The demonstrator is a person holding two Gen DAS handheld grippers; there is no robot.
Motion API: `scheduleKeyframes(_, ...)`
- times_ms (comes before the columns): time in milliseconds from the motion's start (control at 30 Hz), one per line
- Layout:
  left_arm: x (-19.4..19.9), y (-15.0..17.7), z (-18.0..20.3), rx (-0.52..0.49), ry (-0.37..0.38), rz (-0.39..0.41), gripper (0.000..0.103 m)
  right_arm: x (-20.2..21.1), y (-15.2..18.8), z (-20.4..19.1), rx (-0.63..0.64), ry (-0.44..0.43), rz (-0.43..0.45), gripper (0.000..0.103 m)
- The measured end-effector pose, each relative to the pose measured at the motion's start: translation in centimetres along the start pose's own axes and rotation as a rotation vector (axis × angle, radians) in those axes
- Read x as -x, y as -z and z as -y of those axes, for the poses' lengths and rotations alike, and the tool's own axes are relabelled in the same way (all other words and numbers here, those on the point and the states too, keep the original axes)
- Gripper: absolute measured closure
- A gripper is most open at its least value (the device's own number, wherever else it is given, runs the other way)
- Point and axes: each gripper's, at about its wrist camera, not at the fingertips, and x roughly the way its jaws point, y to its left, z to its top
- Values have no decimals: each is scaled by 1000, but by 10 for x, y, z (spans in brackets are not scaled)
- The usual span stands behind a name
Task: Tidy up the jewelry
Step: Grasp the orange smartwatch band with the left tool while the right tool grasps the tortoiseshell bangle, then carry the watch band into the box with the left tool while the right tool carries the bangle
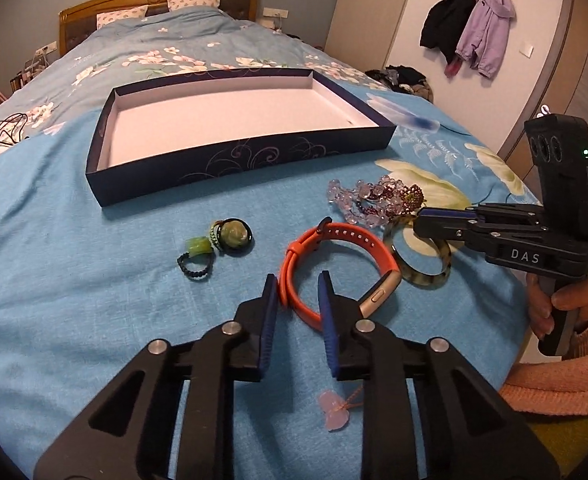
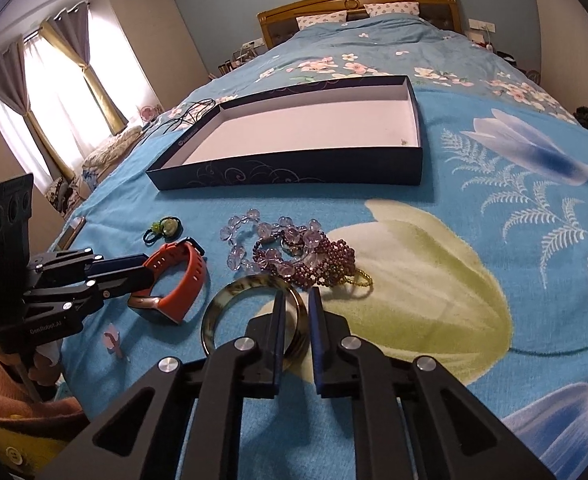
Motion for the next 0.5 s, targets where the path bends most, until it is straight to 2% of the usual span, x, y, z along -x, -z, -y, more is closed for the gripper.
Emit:
scheduleKeyframes(67, -1, -2, 2, -6, -17, -3, 90, 0, 0, -2, 15, 13, -1, 96)
scheduleKeyframes(167, -3, -4, 2, -2, -26, -1, 95, 0, 1, 0, 19, 8, 1, 97)
scheduleKeyframes(500, 8, -9, 0, -12, -20, 31, 95, 19, -6, 6, -5, -52, 57, 97)
